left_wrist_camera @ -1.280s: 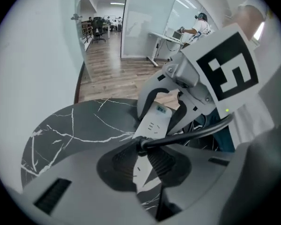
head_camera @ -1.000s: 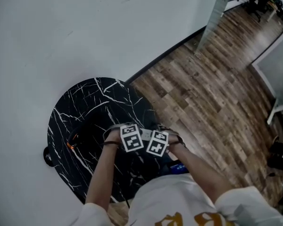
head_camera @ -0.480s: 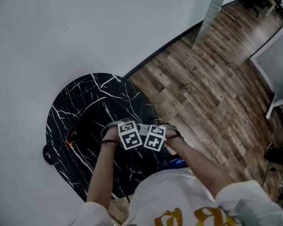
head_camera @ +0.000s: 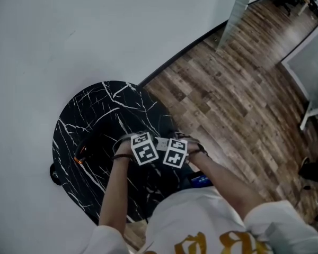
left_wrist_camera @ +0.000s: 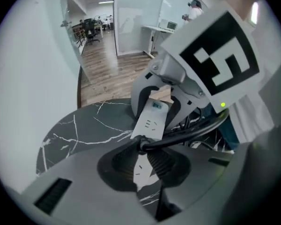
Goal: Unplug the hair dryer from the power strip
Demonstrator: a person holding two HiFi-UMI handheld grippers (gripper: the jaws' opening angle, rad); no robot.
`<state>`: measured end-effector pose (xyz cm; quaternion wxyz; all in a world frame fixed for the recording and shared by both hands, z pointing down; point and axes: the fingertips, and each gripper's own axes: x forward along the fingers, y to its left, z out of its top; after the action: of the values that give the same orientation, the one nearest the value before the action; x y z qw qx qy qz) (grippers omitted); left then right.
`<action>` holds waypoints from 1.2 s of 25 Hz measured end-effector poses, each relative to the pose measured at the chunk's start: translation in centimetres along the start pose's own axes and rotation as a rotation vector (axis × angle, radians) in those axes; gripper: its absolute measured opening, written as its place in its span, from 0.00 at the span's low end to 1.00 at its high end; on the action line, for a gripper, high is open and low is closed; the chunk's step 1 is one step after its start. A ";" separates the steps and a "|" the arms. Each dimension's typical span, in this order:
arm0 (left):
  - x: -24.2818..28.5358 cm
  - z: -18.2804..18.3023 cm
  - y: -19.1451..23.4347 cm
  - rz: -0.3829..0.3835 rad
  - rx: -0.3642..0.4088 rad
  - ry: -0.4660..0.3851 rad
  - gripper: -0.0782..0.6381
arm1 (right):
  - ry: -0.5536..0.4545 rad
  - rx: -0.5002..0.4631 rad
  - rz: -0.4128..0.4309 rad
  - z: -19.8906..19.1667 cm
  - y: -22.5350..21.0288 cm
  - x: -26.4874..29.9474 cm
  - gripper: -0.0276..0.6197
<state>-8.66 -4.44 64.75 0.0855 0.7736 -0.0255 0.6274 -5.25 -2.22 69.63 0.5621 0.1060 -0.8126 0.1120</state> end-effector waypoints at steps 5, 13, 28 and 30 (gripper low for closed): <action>0.3 -0.3 0.0 -0.045 -0.017 0.019 0.19 | 0.024 -0.011 0.004 0.0 0.2 -0.1 0.46; -0.6 0.5 0.5 -0.056 -0.001 -0.011 0.19 | 0.051 0.010 0.004 0.1 0.0 0.0 0.46; -0.6 0.5 0.0 -0.037 -0.015 -0.006 0.19 | 0.029 -0.003 -0.002 0.0 0.2 -0.2 0.46; -0.4 0.0 -0.3 -0.007 -0.016 0.010 0.19 | 0.033 -0.017 -0.004 0.1 0.3 -0.2 0.46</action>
<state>-8.69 -4.16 64.36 0.0942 0.7698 -0.0274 0.6307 -5.33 -1.92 69.44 0.5768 0.1010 -0.8037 0.1055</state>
